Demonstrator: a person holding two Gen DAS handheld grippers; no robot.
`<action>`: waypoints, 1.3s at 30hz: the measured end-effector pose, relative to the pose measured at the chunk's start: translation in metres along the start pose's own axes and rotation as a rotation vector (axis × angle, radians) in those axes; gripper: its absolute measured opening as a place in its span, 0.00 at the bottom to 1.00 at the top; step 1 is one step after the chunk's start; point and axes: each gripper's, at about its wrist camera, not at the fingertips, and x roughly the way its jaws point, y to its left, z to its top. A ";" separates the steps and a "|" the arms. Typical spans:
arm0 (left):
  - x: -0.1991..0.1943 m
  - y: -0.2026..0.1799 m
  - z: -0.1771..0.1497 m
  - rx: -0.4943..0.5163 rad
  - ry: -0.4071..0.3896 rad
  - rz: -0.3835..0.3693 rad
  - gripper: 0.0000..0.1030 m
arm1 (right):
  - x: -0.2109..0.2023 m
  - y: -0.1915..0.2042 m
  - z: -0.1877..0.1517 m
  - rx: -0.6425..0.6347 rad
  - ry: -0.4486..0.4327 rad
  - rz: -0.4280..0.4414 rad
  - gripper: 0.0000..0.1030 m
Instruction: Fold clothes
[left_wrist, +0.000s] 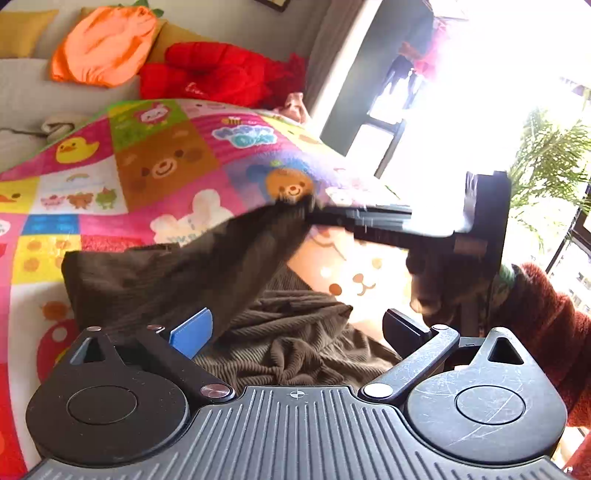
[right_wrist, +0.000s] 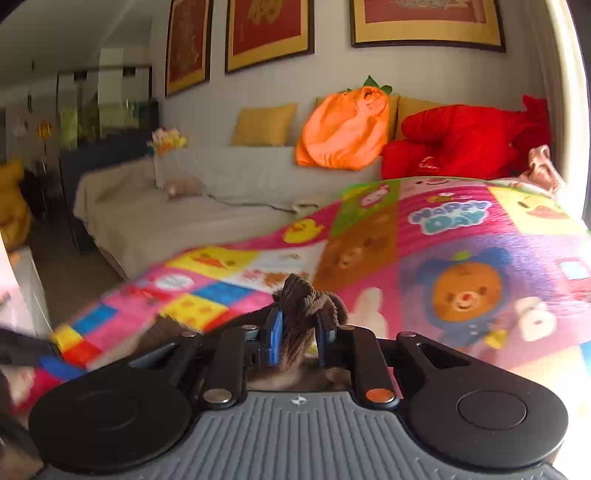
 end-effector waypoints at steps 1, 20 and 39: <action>0.001 0.002 0.002 0.002 -0.002 0.004 0.99 | 0.000 -0.001 -0.012 -0.061 0.052 -0.063 0.27; 0.062 0.145 0.035 -0.483 0.166 0.397 0.99 | 0.115 -0.073 -0.023 0.351 0.275 -0.027 0.55; -0.039 0.030 0.026 -0.095 0.001 0.287 0.12 | -0.032 -0.037 -0.025 0.248 0.111 0.094 0.09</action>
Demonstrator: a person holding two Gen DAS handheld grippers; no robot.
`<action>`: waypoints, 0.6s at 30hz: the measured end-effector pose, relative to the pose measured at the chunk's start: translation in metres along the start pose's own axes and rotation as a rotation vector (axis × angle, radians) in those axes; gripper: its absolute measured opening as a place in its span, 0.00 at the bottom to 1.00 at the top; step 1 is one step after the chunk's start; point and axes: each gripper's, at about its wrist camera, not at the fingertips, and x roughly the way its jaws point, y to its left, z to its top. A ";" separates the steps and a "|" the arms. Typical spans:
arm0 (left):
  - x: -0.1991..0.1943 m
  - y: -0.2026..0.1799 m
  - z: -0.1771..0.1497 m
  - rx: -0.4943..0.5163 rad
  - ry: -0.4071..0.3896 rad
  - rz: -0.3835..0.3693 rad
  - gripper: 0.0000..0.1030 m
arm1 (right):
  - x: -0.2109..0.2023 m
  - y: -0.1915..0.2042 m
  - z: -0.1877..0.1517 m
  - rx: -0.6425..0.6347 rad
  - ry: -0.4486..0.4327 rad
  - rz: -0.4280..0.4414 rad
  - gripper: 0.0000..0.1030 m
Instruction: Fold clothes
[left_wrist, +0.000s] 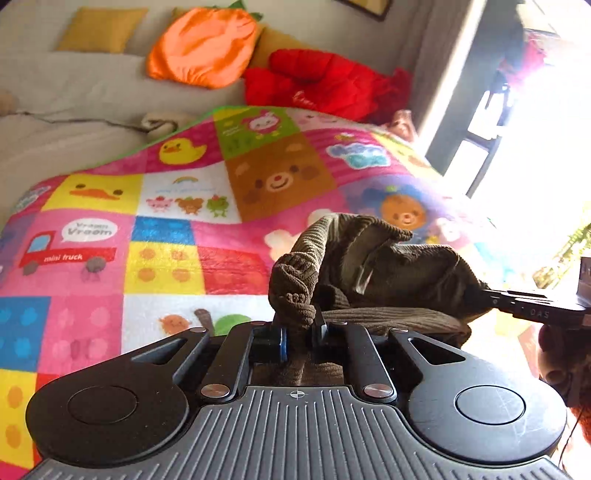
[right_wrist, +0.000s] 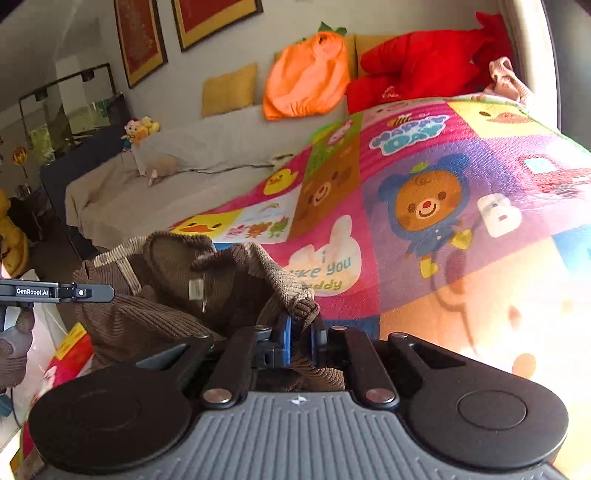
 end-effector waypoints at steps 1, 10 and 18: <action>-0.016 -0.007 -0.010 0.022 -0.007 -0.018 0.13 | -0.016 0.004 -0.010 -0.012 0.001 0.007 0.09; -0.079 -0.026 -0.122 0.071 0.132 -0.088 0.57 | -0.090 0.016 -0.111 -0.134 0.115 -0.053 0.15; -0.089 0.013 -0.131 -0.249 0.092 -0.236 0.91 | -0.140 -0.012 -0.140 0.058 0.029 0.004 0.65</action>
